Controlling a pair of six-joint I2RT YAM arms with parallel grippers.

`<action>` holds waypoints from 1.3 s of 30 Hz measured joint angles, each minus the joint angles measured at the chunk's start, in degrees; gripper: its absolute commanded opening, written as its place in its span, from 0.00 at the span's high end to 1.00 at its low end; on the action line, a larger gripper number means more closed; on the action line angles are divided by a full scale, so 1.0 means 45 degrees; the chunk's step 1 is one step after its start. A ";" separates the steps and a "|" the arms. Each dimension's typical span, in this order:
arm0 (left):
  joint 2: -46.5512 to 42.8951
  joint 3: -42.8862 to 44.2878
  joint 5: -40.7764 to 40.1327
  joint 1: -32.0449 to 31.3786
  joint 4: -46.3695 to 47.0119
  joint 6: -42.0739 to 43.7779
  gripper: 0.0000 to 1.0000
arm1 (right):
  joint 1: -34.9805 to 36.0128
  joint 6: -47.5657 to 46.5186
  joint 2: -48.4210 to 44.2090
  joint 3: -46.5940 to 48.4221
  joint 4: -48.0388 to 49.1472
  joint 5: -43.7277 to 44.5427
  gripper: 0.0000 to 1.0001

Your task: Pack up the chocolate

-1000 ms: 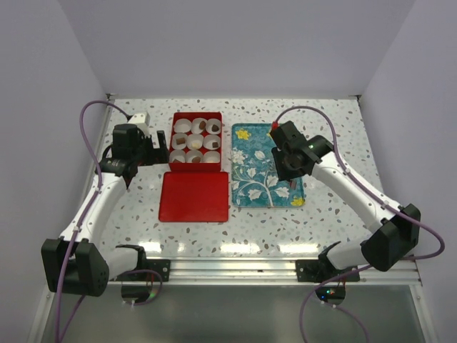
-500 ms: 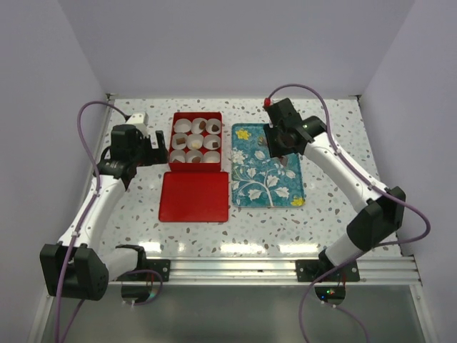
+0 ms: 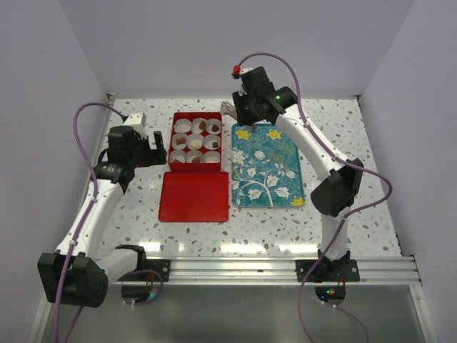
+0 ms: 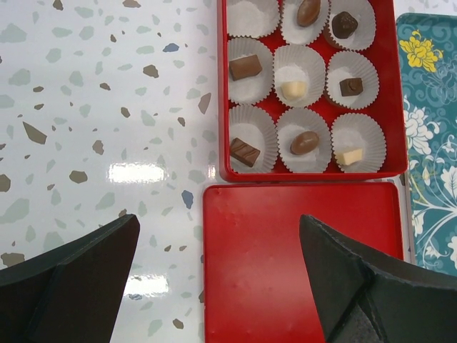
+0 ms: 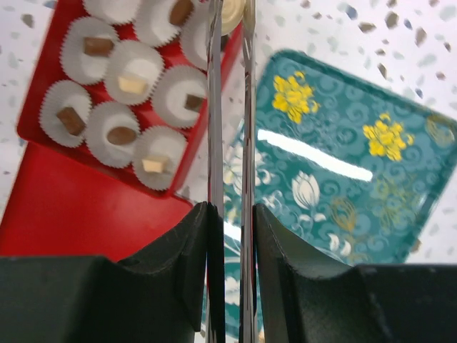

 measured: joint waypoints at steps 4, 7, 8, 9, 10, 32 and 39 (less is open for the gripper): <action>-0.0058 -0.0005 0.0000 0.0000 -0.0024 0.0000 0.00 | 0.0646 -0.0010 0.1243 0.1778 -0.0126 -0.0257 0.75; -0.0117 -0.0005 -0.0151 0.0000 -0.0107 0.0000 0.00 | 0.1151 0.0000 0.2089 0.2773 -0.0126 -0.0510 0.75; -0.0141 -0.0010 -0.0194 0.0000 -0.0117 0.0000 0.00 | 0.1292 0.0005 0.2302 0.2968 -0.0121 -0.0583 0.75; -0.0165 -0.0015 -0.0233 0.0000 -0.0131 0.0000 0.00 | 0.1443 0.0024 0.2492 0.3099 -0.0121 -0.0690 0.75; -0.0189 -0.0019 -0.0262 0.0000 -0.0155 0.0000 0.00 | 0.1545 0.0044 0.2618 0.3186 -0.0121 -0.0772 0.75; -0.0355 -0.0044 -0.0296 0.0005 -0.0301 -0.0005 0.00 | 0.1894 0.0442 0.4449 0.4070 0.0573 -0.1243 0.74; -0.0355 -0.0044 -0.0291 0.0005 -0.0306 -0.0005 0.00 | 0.1894 0.0573 0.4891 0.4216 0.0903 -0.1394 0.74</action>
